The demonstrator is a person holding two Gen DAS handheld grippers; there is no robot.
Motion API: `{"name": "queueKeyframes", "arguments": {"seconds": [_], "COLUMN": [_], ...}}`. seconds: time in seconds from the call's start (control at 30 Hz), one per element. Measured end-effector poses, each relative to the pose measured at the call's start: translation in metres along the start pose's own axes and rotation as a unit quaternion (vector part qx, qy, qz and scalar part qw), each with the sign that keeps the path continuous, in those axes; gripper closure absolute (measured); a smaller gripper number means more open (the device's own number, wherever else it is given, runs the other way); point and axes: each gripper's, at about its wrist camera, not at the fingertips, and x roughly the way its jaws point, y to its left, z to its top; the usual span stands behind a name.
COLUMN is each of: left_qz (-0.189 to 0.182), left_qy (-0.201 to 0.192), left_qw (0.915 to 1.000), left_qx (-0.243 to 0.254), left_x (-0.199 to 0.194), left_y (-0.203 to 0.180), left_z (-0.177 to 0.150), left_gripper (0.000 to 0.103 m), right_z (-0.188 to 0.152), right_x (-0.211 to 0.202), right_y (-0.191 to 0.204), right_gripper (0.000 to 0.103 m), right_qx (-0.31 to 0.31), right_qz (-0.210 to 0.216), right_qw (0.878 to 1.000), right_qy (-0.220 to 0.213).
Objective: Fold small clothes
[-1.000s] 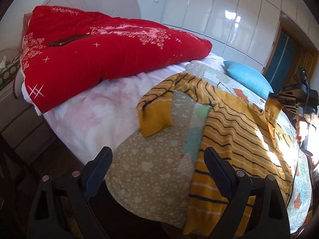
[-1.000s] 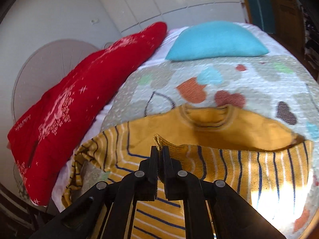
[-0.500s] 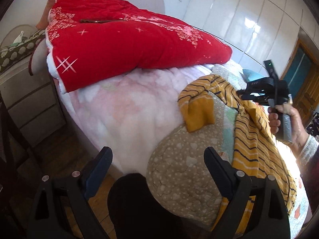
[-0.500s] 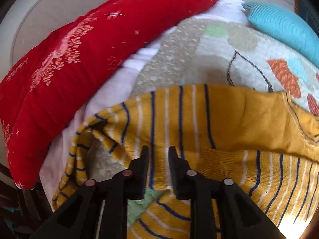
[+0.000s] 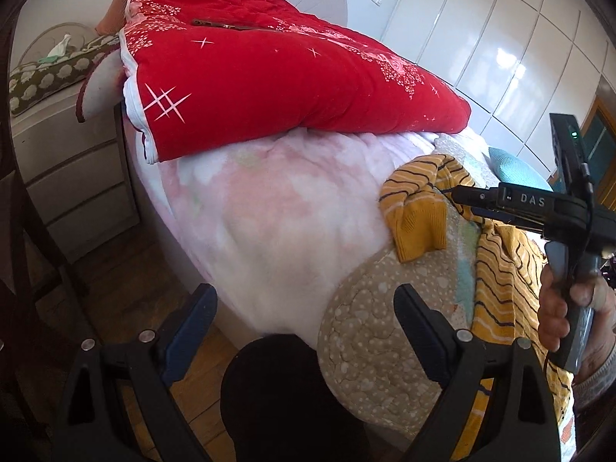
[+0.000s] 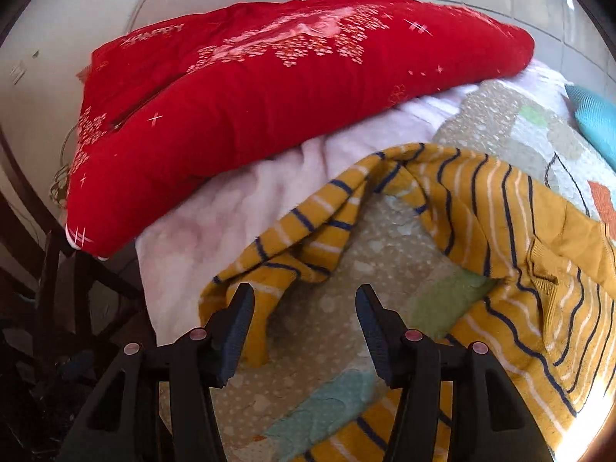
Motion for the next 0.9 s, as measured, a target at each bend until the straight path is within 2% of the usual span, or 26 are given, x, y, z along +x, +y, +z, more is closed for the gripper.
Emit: {"name": "queueKeyframes", "arguments": {"seconds": [0.1, 0.23, 0.37, 0.4, 0.43, 0.47, 0.53, 0.57, 0.63, 0.73, 0.8, 0.9], "left_qz": [0.001, 0.006, 0.017, 0.019, 0.020, 0.021, 0.020, 0.019, 0.018, 0.013, 0.009, -0.001], "left_qy": [0.002, 0.004, 0.002, 0.002, 0.002, 0.003, 0.003, 0.002, -0.001, -0.012, -0.020, -0.032], "left_qw": [1.0000, 0.9998, 0.9993, 0.9991, 0.9990, 0.9989, 0.9987, 0.9988, 0.9990, 0.9994, 0.9996, 0.9995], "left_qx": [-0.007, -0.019, -0.033, -0.037, -0.040, -0.043, -0.046, -0.046, -0.041, -0.030, -0.020, -0.002], "left_x": [0.002, 0.004, 0.002, 0.002, 0.002, 0.002, 0.002, 0.001, -0.003, -0.010, -0.015, -0.022], "left_y": [0.005, 0.016, 0.030, 0.034, 0.036, 0.038, 0.039, 0.039, 0.035, 0.026, 0.018, 0.001], "left_z": [-0.001, -0.001, -0.001, 0.000, 0.000, 0.000, 0.001, 0.001, 0.003, 0.007, 0.011, 0.017], "left_gripper": [0.011, 0.011, 0.011, 0.011, 0.011, 0.011, 0.011, 0.011, 0.011, 0.011, 0.011, 0.011], "right_z": [-0.006, -0.021, -0.036, -0.038, -0.040, -0.042, -0.038, -0.032, -0.016, 0.019, 0.040, 0.048], "right_x": [-0.001, 0.013, 0.040, 0.047, 0.055, 0.062, 0.066, 0.064, 0.046, -0.012, -0.061, -0.136], "right_y": [0.032, 0.076, 0.091, 0.094, 0.095, 0.095, 0.095, 0.095, 0.091, 0.069, 0.040, -0.019], "right_gripper": [0.043, 0.043, 0.043, 0.047, 0.067, 0.080, 0.094, 0.095, 0.095, 0.096, 0.095, 0.095], "right_qx": [-0.068, -0.159, -0.202, -0.209, -0.215, -0.217, -0.200, -0.189, -0.158, -0.089, -0.045, 0.013], "right_qz": [0.003, -0.012, -0.029, -0.037, -0.054, -0.066, -0.067, -0.064, -0.037, 0.006, 0.027, 0.022], "right_qw": [0.998, 0.987, 0.979, 0.977, 0.975, 0.973, 0.977, 0.979, 0.986, 0.996, 0.996, 0.993], "right_qy": [-0.009, 0.003, 0.026, 0.029, 0.031, 0.041, 0.044, 0.045, 0.027, -0.031, -0.072, -0.115]}}
